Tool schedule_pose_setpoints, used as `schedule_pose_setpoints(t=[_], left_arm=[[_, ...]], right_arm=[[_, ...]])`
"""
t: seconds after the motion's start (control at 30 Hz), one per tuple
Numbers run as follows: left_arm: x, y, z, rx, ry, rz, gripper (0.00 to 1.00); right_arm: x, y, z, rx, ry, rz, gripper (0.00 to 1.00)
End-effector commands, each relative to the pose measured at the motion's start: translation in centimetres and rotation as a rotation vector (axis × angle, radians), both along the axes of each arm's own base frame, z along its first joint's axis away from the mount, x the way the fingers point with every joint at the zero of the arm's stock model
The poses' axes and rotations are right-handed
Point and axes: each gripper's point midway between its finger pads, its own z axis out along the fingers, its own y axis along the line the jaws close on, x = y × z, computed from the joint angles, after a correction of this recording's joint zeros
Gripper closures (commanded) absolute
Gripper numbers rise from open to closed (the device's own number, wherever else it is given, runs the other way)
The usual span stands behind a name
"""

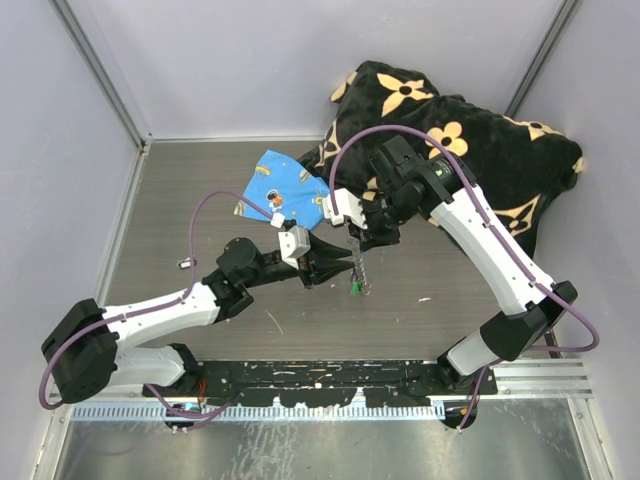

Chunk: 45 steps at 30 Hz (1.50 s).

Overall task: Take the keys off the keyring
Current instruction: Remove the key from the keyring.

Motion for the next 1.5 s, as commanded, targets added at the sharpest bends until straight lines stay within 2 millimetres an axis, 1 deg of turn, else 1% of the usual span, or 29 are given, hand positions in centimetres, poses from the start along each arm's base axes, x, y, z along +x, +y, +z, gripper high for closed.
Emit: schedule_pose_setpoints(t=[0.0,0.2,0.33,0.47,0.57,0.6,0.63,0.93,1.2,1.47], left_arm=[[0.7,-0.4,2.5,-0.048,-0.078,0.035,0.73],[1.7,-0.4,1.8,-0.037,-0.073,0.08,0.73],[2.0,-0.2,2.0,-0.048,-0.085,0.101,0.72],[2.1,-0.5,1.8,-0.044,-0.088,0.095,0.72],[1.9,-0.7,2.3,-0.059,-0.096,0.081,0.72],[2.1,-1.2,1.3,-0.04,-0.081,0.076,0.73],[2.2,-1.3,1.1,-0.038,-0.078,0.07,0.73],[2.7,-1.5,1.0,-0.04,-0.072,0.088,0.72],[3.0,-1.0,1.3,-0.047,-0.079,0.12,0.71],[2.6,-1.2,2.2,-0.075,-0.082,0.096,0.72]], right_arm=[[0.3,0.2,1.9,0.026,-0.064,-0.006,0.99],[0.1,0.3,2.0,0.032,-0.063,0.005,0.99],[0.0,0.3,1.7,0.028,-0.057,0.01,0.99],[-0.1,0.4,1.6,0.027,-0.053,0.014,0.99],[-0.2,0.5,1.7,0.029,-0.053,0.016,0.99],[-0.2,0.5,1.7,0.03,-0.053,0.017,0.99],[-0.2,0.5,1.6,0.029,-0.051,0.018,0.99],[-0.5,0.8,1.6,0.039,-0.038,0.027,0.99],[-0.8,0.9,1.6,0.047,-0.032,0.034,0.99],[-1.1,1.2,1.5,0.053,-0.02,0.047,0.99]])
